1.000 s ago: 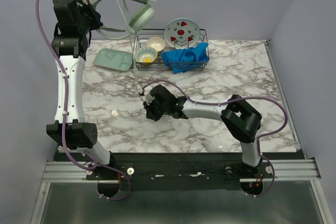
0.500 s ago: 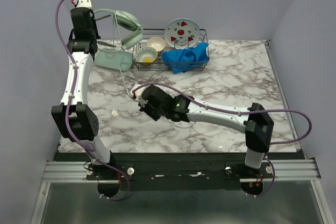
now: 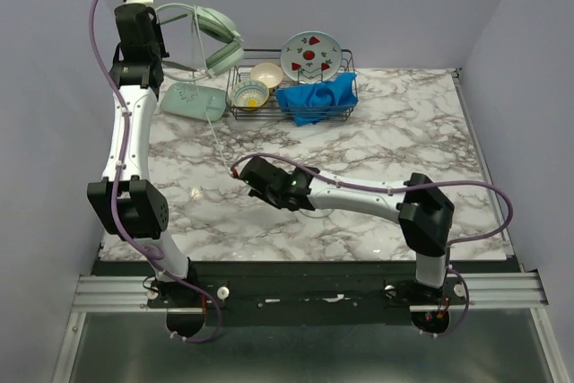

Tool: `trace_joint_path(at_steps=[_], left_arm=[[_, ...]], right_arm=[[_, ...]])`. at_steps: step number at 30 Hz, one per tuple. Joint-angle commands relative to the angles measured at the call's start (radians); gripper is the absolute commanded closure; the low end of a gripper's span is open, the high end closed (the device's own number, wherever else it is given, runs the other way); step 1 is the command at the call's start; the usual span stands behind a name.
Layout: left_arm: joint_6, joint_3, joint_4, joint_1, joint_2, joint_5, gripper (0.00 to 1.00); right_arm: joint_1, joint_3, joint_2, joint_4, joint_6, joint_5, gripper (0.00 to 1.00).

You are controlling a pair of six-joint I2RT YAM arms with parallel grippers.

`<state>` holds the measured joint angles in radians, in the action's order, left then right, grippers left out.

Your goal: Wrap the headphones

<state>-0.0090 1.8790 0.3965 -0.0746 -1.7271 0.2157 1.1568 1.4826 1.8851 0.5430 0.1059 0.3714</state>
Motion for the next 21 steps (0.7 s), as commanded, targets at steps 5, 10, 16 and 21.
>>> trace_joint_path(at_steps=[5, 10, 16, 21], left_arm=[[-0.174, 0.134, -0.067, -0.037, 0.052, -0.108, 1.00], [-0.195, 0.127, -0.062, -0.040, 0.072, -0.127, 1.00], [-0.244, 0.138, -0.041, -0.050, 0.095, -0.210, 1.00], [-0.278, 0.150, -0.022, -0.051, 0.124, -0.286, 1.00]], right_arm=[[-0.025, -0.042, 0.115, 0.037, 0.043, -0.051, 0.99], [-0.032, -0.047, 0.101, 0.028, 0.034, -0.060, 0.99], [-0.049, -0.059, 0.123, 0.020, 0.034, -0.042, 0.99], [-0.077, -0.070, 0.144, 0.003, 0.025, -0.060, 0.99]])
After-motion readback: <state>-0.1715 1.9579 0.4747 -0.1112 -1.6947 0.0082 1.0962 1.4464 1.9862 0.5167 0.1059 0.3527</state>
